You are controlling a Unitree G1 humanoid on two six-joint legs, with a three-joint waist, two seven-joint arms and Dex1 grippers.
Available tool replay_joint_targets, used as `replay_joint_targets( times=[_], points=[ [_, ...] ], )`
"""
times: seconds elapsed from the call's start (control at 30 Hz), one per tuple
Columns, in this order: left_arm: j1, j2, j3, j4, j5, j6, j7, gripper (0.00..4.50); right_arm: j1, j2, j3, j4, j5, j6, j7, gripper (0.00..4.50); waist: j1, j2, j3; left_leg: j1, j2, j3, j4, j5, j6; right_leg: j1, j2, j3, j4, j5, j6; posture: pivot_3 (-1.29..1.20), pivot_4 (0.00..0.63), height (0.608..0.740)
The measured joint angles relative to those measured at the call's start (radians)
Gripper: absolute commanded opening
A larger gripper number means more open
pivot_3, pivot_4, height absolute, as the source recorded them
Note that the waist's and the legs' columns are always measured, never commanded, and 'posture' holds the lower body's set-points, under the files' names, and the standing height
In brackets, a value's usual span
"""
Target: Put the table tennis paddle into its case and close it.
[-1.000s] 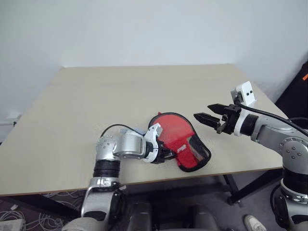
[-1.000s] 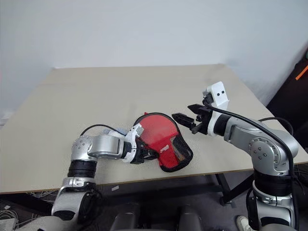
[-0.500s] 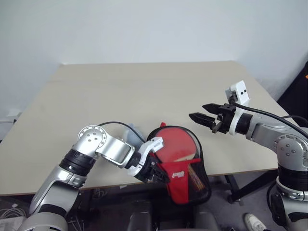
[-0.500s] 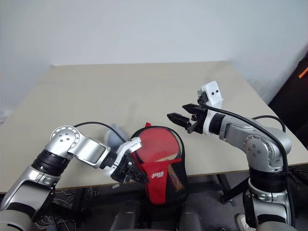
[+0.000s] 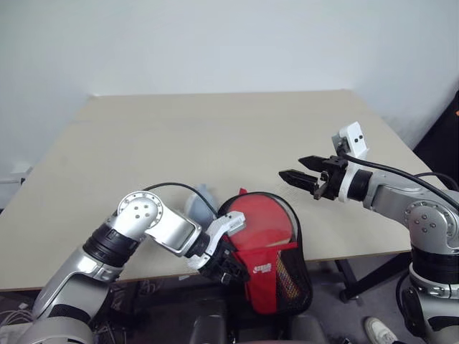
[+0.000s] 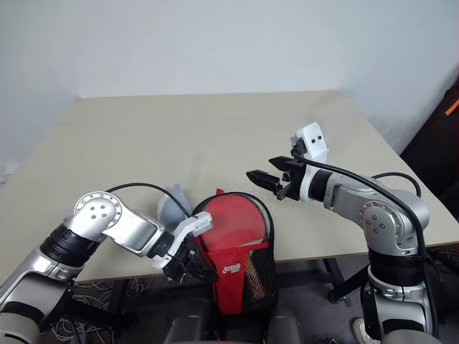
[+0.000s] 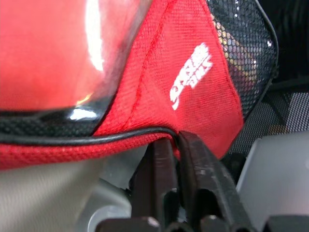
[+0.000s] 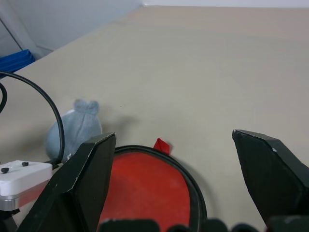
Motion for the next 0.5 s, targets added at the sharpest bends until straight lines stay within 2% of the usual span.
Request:
replay_joint_targets(
  times=[0.23,0.33,0.4,0.5],
  points=[
    [0.014,-0.005,0.006,-0.009,-0.032,-0.02,-0.002,3.5,0.0,0.002,0.008,0.0,0.0,0.0,0.001,4.2,0.0,0.0,0.0,0.0,0.0,0.0,0.0,0.0,0.0,0.001,0.0,0.0,0.0,0.0,0.0,0.0,0.0,0.654],
    [0.01,0.039,0.016,-0.042,-0.047,-0.019,-0.039,4.48,0.0,0.003,0.014,0.003,-0.001,-0.001,0.009,4.2,0.0,0.0,0.0,0.0,0.0,0.0,0.0,0.0,0.0,0.0,0.0,0.0,0.0,0.0,0.0,0.0,0.0,0.654],
    [-0.006,0.104,0.057,-0.094,-0.021,-0.005,-0.1,4.48,0.0,0.003,0.015,0.009,-0.002,-0.003,0.016,4.2,-0.001,0.0,0.002,0.0,0.001,0.0,0.0,0.0,0.0,0.0,0.001,0.0,0.001,0.0,0.0,0.0,0.0,0.654],
    [-0.055,0.249,0.139,-0.223,0.121,0.001,-0.264,4.48,0.0,0.002,0.016,0.016,-0.007,-0.006,0.023,4.2,-0.001,0.0,0.003,0.0,0.0,0.001,-0.001,0.0,0.0,0.0,0.001,0.0,0.001,0.0,0.0,0.0,0.0,0.654]
  ],
)
